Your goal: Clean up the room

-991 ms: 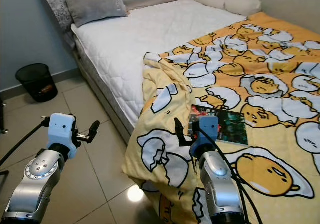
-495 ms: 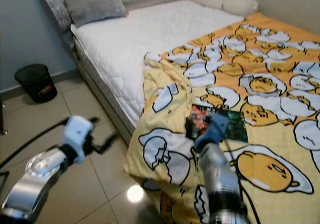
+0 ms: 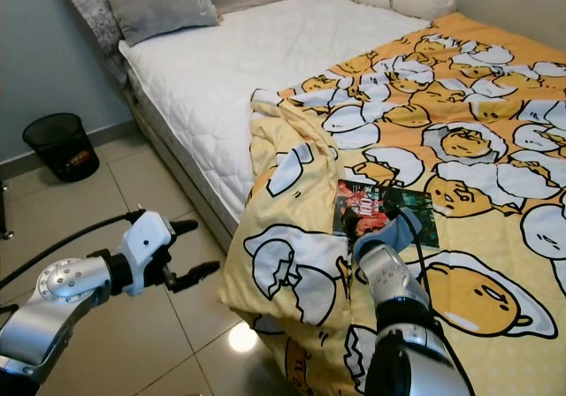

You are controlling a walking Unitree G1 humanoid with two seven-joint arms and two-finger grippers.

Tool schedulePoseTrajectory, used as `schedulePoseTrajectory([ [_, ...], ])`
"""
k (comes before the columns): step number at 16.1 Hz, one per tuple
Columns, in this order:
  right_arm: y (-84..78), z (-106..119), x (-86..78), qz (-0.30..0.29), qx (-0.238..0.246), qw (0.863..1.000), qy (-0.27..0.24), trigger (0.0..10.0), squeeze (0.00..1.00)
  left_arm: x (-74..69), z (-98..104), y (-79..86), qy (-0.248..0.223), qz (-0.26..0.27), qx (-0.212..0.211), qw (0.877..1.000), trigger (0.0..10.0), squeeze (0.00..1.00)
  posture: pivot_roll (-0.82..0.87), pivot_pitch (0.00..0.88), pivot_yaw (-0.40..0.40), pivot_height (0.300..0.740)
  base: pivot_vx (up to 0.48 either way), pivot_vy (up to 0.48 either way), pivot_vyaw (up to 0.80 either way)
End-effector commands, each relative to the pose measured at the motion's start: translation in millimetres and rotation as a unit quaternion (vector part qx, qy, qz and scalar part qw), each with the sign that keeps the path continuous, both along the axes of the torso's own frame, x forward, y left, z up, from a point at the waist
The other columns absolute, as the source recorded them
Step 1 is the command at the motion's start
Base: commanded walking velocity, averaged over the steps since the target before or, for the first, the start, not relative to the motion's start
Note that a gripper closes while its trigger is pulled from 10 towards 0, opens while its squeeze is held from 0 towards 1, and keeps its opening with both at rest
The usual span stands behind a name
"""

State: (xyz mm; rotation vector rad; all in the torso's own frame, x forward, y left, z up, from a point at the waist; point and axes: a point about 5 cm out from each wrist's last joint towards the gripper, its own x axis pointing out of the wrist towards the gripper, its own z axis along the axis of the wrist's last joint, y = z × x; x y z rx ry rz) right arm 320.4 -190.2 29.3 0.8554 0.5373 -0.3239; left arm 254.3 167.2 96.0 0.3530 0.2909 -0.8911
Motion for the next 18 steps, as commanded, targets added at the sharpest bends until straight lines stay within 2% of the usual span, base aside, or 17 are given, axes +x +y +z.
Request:
schedulePoseTrajectory([
  [1,-3.1,2,2.9,-0.022,0.020,1.000,-0.003,10.0,0.00,-3.6,1,0.9,0.005,-0.010,0.006,1.000,10.0,0.76,0.07,0.000,0.044,0.740,0.000,0.000,0.00],
  [3,-6.7,3,5.4,-0.056,0.062,0.996,-0.019,10.0,0.00,-7.3,1,1.4,0.010,-0.011,0.003,1.000,10.0,0.76,0.08,0.002,0.052,0.740,0.000,0.000,0.00],
  [6,-15.7,4,6.4,-0.103,0.087,0.989,-0.057,10.0,0.00,-9.9,4,1.2,0.010,-0.012,0.000,1.000,10.0,0.76,0.10,0.030,0.063,0.740,0.000,0.000,0.00],
  [8,-18.0,5,6.6,-0.129,0.124,0.980,-0.088,10.0,0.00,-12.3,5,1.5,0.014,-0.018,0.002,1.000,10.0,0.76,0.12,0.052,0.072,0.740,0.000,0.000,0.00],
  [11,-13.3,2,6.0,-0.120,0.119,0.981,-0.097,10.0,0.00,-15.8,7,4.0,0.016,-0.021,0.006,1.000,10.0,0.76,0.13,0.075,0.080,0.740,0.000,0.000,0.00],
  [12,-8.2,-3,3.5,-0.119,0.116,0.983,-0.080,8.2,0.00,-18.3,10,5.5,0.018,-0.022,0.007,1.000,10.0,0.76,0.15,0.103,0.087,0.740,0.000,0.000,0.00],
  [15,-2.6,-13,-2.9,-0.120,0.098,0.987,-0.051,8.0,0.00,-24.7,11,6.7,0.024,-0.023,0.013,0.999,10.0,0.76,0.18,0.132,0.083,0.740,0.000,0.000,0.00],
  [16,-2.1,-13,-3.0,-0.120,0.098,0.987,-0.052,8.0,0.00,-25.7,12,7.0,0.024,-0.023,0.014,0.999,10.0,0.76,0.18,0.134,0.083,0.740,0.000,0.000,0.00],
  [17,-3.1,-9,0.1,-0.138,0.115,0.981,-0.075,7.6,0.00,-27.8,13,8.2,0.024,-0.019,0.013,0.999,10.0,0.76,0.19,0.141,0.081,0.740,0.000,0.000,0.00],
  [18,-5.0,-3,4.2,-0.157,0.134,0.973,-0.105,6.1,0.00,-29.2,14,9.4,0.023,-0.015,0.011,1.000,10.0,0.76,0.19,0.142,0.081,0.740,0.000,0.000,0.00],
])
